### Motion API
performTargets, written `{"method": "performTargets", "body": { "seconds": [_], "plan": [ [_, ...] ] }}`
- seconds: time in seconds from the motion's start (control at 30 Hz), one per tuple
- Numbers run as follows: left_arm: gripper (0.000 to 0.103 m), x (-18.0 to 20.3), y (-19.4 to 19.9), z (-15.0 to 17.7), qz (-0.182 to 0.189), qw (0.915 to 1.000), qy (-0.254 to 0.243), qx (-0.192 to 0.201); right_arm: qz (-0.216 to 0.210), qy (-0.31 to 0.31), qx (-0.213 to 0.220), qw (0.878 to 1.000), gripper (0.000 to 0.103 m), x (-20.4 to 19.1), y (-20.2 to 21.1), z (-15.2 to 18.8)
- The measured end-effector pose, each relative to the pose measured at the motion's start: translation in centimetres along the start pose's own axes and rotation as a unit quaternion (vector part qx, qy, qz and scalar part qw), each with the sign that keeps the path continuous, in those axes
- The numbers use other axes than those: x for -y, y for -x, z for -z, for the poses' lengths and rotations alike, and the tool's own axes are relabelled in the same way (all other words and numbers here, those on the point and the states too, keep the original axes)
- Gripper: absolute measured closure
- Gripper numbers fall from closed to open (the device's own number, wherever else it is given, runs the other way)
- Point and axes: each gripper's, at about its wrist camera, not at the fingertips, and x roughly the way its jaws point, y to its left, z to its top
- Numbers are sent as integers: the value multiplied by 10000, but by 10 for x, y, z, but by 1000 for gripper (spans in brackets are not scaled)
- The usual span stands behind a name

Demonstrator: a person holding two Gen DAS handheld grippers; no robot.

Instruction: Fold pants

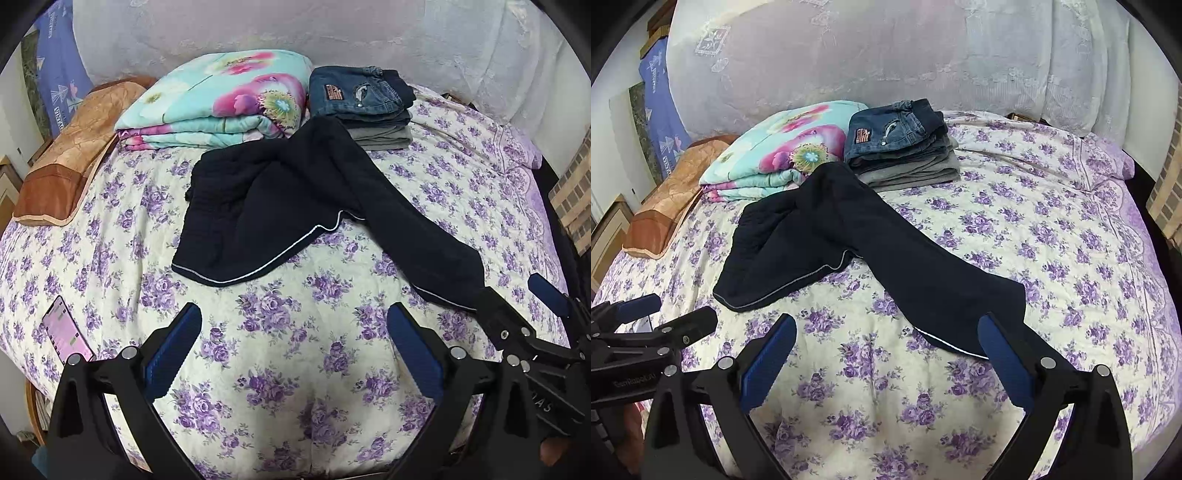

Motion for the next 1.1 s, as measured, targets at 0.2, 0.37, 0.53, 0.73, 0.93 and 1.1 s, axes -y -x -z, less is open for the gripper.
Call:
{"method": "performTargets", "body": {
  "seconds": [0.2,0.37,0.53,0.73,0.93,1.1],
  "plan": [
    [5,-4,-3,-1,-160,9999,58,0,-133,64,-52,9999,4,-6,-7,0],
    [5,-6,-4,-2,-183,9998,67,17,-243,35,-92,9997,4,-7,-12,1],
    [5,-8,-8,-2,-209,9997,114,-22,-277,70,-147,9995,4,-9,-17,-1],
    [5,-13,-10,1,-222,9995,204,-26,-287,187,-129,9993,4,-13,-19,-2],
    [6,-16,-13,2,-99,9995,300,-83,-316,216,-108,9992,4,-14,-19,-4],
    [6,-15,-13,2,-183,9995,252,-48,-311,216,-112,9992,4,-13,-20,-4]
  ]
}}
